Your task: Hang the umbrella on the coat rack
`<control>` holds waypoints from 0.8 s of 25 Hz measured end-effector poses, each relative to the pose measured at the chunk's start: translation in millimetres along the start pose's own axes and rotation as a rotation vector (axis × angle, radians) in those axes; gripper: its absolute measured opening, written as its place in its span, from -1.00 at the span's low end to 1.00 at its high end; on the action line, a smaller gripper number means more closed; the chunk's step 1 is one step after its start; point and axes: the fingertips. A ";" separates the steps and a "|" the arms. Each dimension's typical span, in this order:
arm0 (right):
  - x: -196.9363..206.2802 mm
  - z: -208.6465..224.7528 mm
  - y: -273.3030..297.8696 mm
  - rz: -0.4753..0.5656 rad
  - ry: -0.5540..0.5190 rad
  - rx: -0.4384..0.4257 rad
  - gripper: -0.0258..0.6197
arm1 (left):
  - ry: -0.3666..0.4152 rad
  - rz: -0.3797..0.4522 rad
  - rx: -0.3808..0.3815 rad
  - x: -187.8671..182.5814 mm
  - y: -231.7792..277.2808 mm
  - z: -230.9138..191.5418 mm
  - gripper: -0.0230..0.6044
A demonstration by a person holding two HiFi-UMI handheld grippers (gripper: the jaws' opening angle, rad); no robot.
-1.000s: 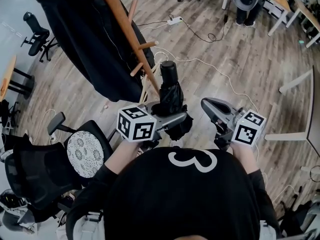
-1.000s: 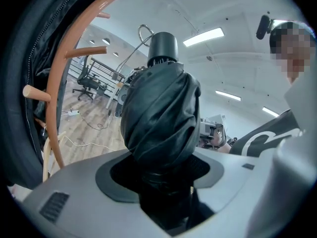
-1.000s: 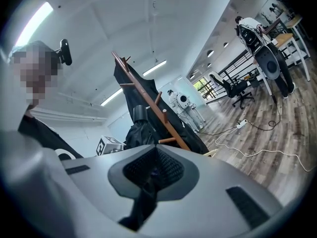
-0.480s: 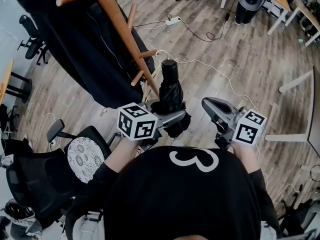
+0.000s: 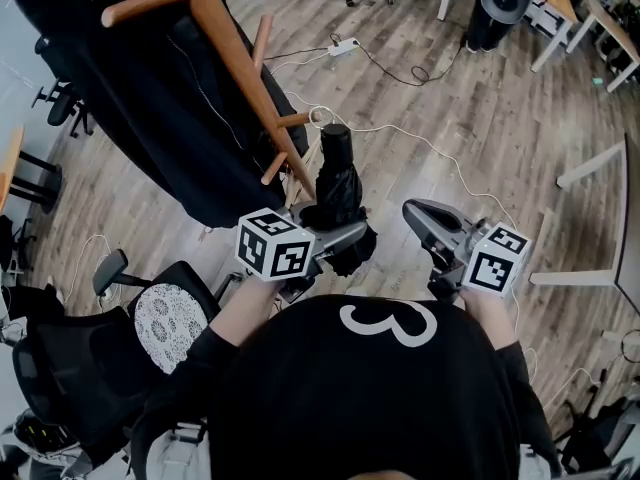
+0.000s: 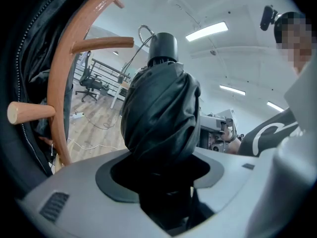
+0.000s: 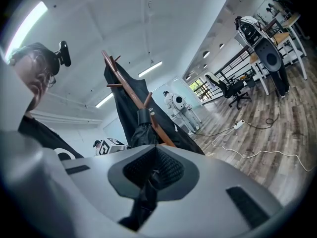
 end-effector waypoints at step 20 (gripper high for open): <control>18.4 18.6 0.5 -0.019 0.050 0.015 -0.84 | -0.008 -0.005 -0.059 10.4 1.4 -30.2 -0.07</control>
Point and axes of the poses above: the fingertips, and each gripper's own axes: y forward along the fingers, z to its right, x out of its underside, and after that the axes turned 7 degrees about z, right-handed
